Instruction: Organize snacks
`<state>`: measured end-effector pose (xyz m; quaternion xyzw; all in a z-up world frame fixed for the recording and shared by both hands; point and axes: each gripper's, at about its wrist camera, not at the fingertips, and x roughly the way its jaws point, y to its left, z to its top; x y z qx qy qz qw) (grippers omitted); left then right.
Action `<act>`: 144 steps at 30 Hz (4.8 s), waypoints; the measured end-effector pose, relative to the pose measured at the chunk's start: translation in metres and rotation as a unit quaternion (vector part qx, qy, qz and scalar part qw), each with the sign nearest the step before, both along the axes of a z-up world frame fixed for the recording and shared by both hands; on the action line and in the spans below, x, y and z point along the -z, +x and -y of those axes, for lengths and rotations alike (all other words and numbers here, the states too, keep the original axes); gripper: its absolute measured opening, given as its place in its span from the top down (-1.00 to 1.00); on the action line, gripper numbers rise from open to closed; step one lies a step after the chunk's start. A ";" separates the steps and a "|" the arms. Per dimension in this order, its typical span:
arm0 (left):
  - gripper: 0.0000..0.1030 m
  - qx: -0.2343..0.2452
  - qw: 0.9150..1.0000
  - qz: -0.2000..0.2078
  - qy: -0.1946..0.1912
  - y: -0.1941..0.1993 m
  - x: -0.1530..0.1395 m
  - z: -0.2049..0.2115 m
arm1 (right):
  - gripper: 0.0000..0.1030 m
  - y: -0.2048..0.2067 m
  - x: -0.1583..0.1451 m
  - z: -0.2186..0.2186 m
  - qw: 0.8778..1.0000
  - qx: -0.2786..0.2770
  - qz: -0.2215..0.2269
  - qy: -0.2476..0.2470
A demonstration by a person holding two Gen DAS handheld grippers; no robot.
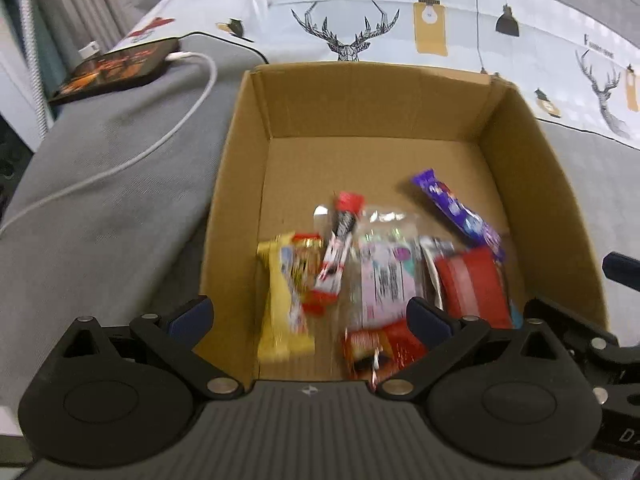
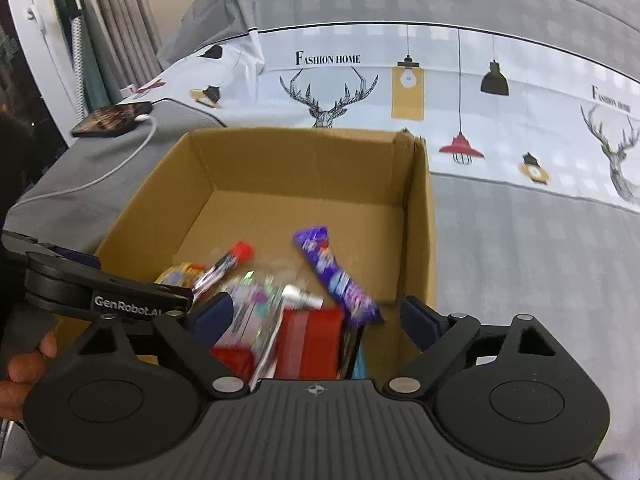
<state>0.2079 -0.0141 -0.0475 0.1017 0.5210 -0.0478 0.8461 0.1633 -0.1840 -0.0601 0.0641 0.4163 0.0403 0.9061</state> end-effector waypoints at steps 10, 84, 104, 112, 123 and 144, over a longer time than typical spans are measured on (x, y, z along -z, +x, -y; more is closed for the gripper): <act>-0.99 0.004 0.999 0.044 0.011 -0.085 -0.031 -0.014 | -0.98 -0.090 -0.026 -0.025 0.999 -0.009 0.029 -0.015; -0.99 -0.028 0.997 0.073 0.007 -0.171 -0.042 -0.022 | -0.99 -0.169 -0.039 -0.025 0.998 0.015 0.028 -0.045; -0.99 -0.029 0.997 0.074 0.004 -0.173 -0.043 -0.025 | -0.99 -0.173 -0.043 -0.030 0.998 0.008 0.036 -0.055; -0.99 -0.028 0.997 0.074 0.005 -0.173 -0.043 -0.024 | -0.99 -0.172 -0.042 -0.030 0.998 0.008 0.036 -0.054; -0.99 -0.028 0.997 0.074 0.005 -0.174 -0.043 -0.024 | -0.99 -0.172 -0.042 -0.030 0.998 0.007 0.037 -0.053; -0.99 -0.031 0.996 0.085 0.007 -0.171 -0.047 -0.023 | -0.99 -0.177 -0.050 -0.032 0.997 0.002 0.060 -0.054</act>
